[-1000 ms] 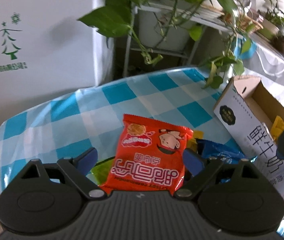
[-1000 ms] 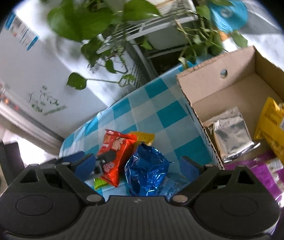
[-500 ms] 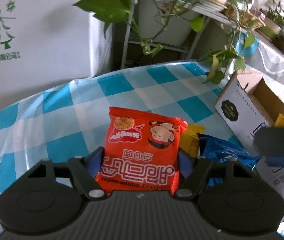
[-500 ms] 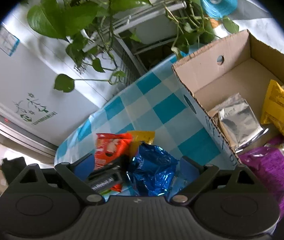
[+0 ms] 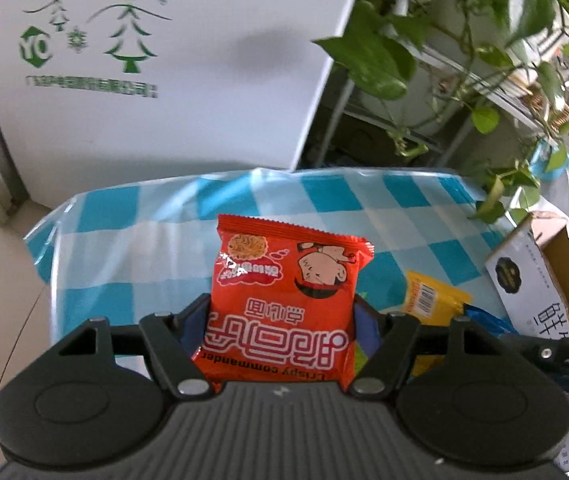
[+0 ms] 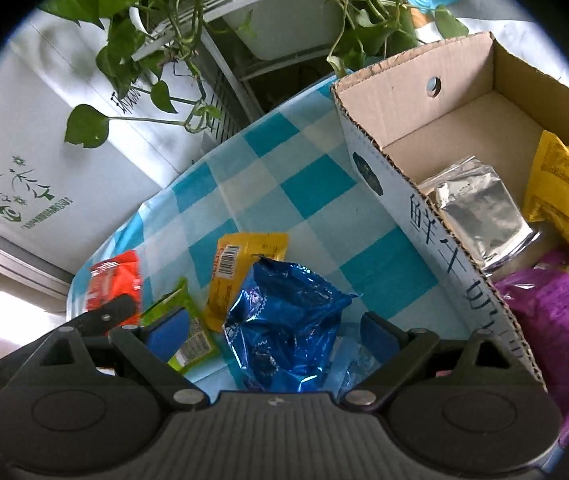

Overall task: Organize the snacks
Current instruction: 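Close the left gripper on the red bag while the right gripper closes on the blue bag, then lift both bags and carry them toward the cardboard box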

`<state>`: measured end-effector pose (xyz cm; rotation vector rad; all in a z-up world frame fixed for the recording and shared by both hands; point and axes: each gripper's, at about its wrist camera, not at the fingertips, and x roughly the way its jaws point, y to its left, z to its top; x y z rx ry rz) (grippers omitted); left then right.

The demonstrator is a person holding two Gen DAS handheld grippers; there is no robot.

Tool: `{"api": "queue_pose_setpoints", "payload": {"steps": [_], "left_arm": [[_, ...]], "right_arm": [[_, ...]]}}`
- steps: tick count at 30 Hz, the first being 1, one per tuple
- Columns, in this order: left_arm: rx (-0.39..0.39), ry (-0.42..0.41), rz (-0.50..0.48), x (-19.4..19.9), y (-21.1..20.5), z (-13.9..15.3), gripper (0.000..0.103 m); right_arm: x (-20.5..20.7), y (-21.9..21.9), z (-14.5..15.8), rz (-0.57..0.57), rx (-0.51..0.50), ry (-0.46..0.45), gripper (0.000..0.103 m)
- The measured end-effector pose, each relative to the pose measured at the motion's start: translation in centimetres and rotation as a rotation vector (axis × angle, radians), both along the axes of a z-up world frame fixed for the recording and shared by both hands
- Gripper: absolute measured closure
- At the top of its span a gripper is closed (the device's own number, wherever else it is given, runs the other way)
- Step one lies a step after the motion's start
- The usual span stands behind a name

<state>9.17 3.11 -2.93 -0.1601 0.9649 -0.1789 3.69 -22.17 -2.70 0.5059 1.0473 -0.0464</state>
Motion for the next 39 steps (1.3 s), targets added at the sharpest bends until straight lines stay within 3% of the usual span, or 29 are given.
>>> {"api": "queue_pose_setpoints", "payload": {"steps": [7, 10, 13, 15, 39], "left_arm": [[0.003, -0.016, 0.015, -0.7, 0.8, 0.7, 0.032], [-0.006, -0.016, 0.016, -0.9, 0.8, 0.9, 0.032], [-0.001, -0.025, 0.021, -1.1, 0.9, 1.2, 0.032], [-0.003, -0.034, 0.022, -1.2, 1.0, 1.4, 0.032], [0.031, -0.073, 0.023, -2.1, 0.5, 2.1, 0.032]], "right_arm": [[1.2, 0.9, -1.3, 0.012, -0.037, 0.017, 0.009], [1.5, 1.4, -1.9, 0.029, -0.058, 0.023, 0.024], [1.4, 1.8, -2.0, 0.034, -0.087, 0.018, 0.028], [1.3, 2.0, -1.7, 0.051, -0.094, -0.002, 0.04], [0.2, 5.1, 2.8, 0.255, -0.222, -0.214, 0.041]]}}
